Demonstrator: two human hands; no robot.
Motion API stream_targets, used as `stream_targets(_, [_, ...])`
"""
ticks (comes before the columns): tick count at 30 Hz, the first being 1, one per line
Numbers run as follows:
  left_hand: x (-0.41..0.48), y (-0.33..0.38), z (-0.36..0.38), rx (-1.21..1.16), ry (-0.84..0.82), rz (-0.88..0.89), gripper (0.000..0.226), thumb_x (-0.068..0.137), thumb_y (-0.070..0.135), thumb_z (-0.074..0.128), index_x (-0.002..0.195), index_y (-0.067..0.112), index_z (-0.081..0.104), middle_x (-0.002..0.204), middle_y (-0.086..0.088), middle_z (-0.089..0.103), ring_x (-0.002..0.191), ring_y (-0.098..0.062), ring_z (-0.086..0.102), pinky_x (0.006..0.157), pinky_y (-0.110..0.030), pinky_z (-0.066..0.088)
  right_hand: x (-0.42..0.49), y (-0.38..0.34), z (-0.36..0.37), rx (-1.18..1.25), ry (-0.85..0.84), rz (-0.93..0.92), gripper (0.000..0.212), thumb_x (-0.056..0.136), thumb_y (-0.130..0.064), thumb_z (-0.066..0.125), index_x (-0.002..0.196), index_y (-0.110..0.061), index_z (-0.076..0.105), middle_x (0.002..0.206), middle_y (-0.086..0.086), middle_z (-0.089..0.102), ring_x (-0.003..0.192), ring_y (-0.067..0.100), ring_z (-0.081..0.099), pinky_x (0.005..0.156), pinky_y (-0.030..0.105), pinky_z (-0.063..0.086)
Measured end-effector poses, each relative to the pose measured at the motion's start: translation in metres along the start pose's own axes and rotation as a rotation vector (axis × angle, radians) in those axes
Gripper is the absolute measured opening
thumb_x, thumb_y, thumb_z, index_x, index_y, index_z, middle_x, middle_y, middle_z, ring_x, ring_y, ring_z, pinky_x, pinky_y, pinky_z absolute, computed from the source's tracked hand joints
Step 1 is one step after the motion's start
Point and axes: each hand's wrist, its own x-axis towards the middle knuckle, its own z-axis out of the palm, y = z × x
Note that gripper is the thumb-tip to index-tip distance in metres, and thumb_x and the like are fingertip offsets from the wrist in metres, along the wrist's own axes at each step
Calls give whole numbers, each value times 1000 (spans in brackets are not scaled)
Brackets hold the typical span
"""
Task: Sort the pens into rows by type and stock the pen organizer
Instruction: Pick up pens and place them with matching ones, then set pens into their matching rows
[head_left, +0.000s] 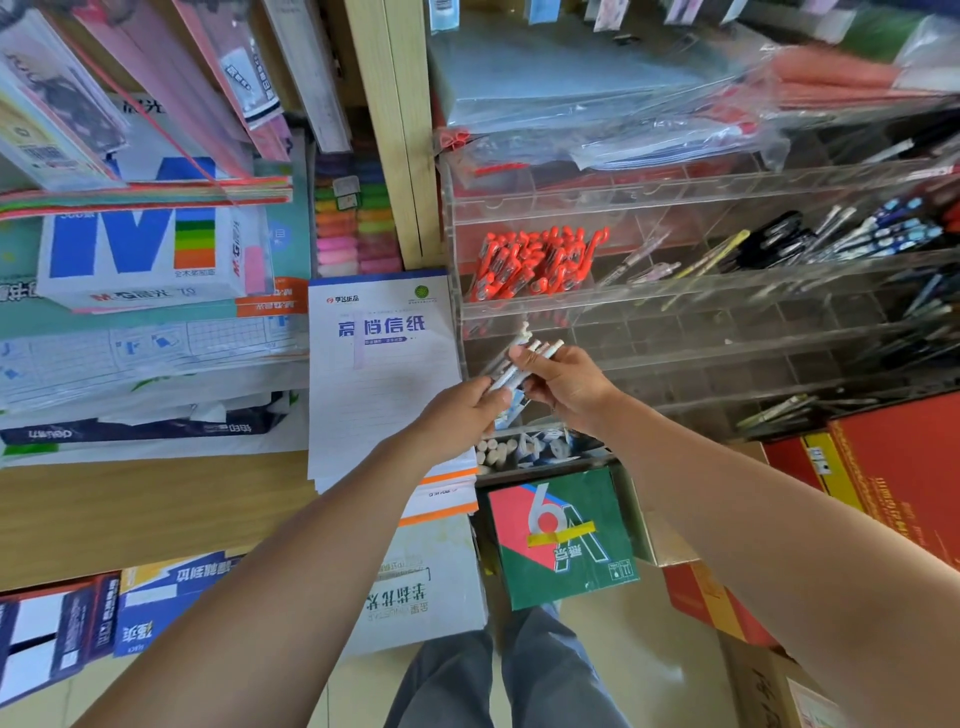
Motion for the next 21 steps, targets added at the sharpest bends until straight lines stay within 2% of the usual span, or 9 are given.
stream_targets(1, [1, -1, -1, 92, 53, 0, 29, 99, 36, 44, 116, 13, 50, 90, -7, 62, 76, -20, 59, 69, -34, 46, 1, -3, -1, -13, 68, -29, 19, 88, -13, 67, 71, -8, 60, 63, 6, 52, 53, 12, 44, 52, 20, 41])
stream_targets(3, [4, -3, -5, 285, 173, -19, 36, 98, 32, 48, 127, 12, 47, 117, -13, 56, 103, -28, 55, 82, -37, 44, 5, -10, -5, -57, 233, -102, 21, 87, -16, 69, 69, -9, 61, 58, 3, 55, 49, 11, 46, 47, 20, 42])
stream_targets(5, [4, -4, -8, 412, 220, -42, 49, 97, 30, 49, 141, 12, 37, 142, -13, 40, 129, -30, 39, 100, -41, 38, 10, -15, -9, -106, 376, -152, 24, 86, -21, 71, 67, -12, 60, 55, 1, 56, 47, 11, 47, 48, 22, 42])
stream_targets(7, [4, -7, -11, 480, 177, -51, 59, 98, 30, 47, 149, 13, 24, 157, -8, 22, 143, -27, 22, 111, -42, 28, 16, -15, -11, -153, 457, -179, 27, 86, -25, 71, 66, -13, 59, 55, 1, 57, 47, 11, 48, 52, 25, 43])
stream_targets(10, [7, -13, -11, 545, 67, -71, 63, 100, 31, 44, 152, 13, 14, 161, -3, 7, 148, -24, 6, 116, -42, 22, 25, -8, -7, -231, 469, -191, 20, 86, -24, 71, 72, -14, 60, 60, 2, 60, 49, 11, 53, 54, 26, 46])
stream_targets(14, [11, -20, -7, 601, 22, -62, 64, 100, 31, 44, 152, 13, 12, 162, -2, 2, 148, -25, 0, 117, -40, 21, 34, 7, 1, -352, 428, -187, 3, 85, -16, 72, 84, -17, 69, 68, 2, 66, 57, 11, 59, 61, 27, 53])
stream_targets(17, [12, -23, -6, 621, 53, -42, 62, 99, 30, 45, 152, 14, 17, 161, -2, 5, 148, -26, 1, 115, -41, 22, 37, 13, 4, -389, 426, -195, 5, 84, -10, 70, 87, -14, 68, 70, 5, 66, 55, 11, 58, 59, 26, 49])
stream_targets(21, [13, -25, -8, 655, 72, -8, 57, 98, 30, 47, 149, 16, 26, 159, -4, 12, 146, -25, 7, 112, -43, 27, 40, 14, 1, -431, 427, -224, 22, 82, -16, 74, 99, -19, 60, 99, 9, 67, 72, 16, 64, 72, 30, 56])
